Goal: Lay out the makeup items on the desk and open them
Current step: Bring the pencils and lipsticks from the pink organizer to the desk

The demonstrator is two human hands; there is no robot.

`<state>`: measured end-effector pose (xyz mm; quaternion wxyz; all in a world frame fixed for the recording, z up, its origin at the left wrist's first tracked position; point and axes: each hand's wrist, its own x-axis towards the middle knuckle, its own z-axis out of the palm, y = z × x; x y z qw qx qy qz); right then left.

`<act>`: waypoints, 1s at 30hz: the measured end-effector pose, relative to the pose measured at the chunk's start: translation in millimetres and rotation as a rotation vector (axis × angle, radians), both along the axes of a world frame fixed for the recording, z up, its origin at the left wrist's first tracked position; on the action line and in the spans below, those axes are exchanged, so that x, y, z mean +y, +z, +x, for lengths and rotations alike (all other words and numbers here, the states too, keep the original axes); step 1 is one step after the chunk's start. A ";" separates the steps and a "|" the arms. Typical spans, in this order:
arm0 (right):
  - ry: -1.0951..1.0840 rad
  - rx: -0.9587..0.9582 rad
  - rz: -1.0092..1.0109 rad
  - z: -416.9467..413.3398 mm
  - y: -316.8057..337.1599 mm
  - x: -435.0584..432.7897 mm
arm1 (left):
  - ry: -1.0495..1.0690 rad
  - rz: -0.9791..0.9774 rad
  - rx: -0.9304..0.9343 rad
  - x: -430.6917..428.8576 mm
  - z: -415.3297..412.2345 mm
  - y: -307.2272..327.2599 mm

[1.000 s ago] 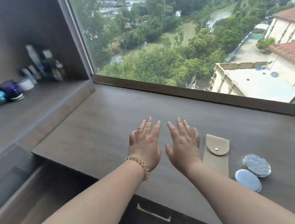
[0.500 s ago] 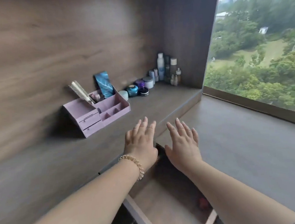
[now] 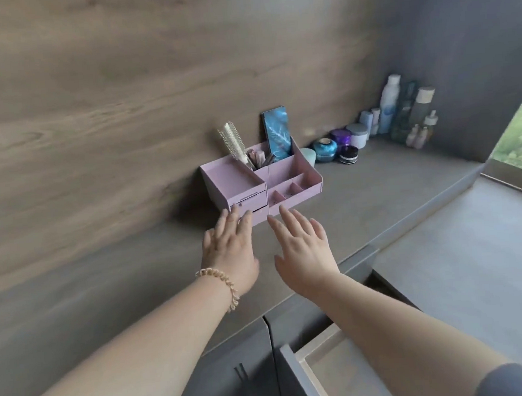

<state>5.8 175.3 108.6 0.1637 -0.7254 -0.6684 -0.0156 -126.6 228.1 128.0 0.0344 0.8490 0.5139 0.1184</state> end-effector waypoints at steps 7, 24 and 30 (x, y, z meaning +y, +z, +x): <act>0.166 -0.082 -0.076 1.8 -30.1 62.3 | 0.140 0.054 -0.118 40.8 -16.5 -17.5; 0.163 -0.168 0.232 17.8 -69.5 134.4 | 0.125 0.105 -0.170 75.1 20.1 -49.8; 0.210 -0.289 0.260 21.8 -57.1 138.3 | 0.108 0.105 -0.186 75.3 17.7 -47.1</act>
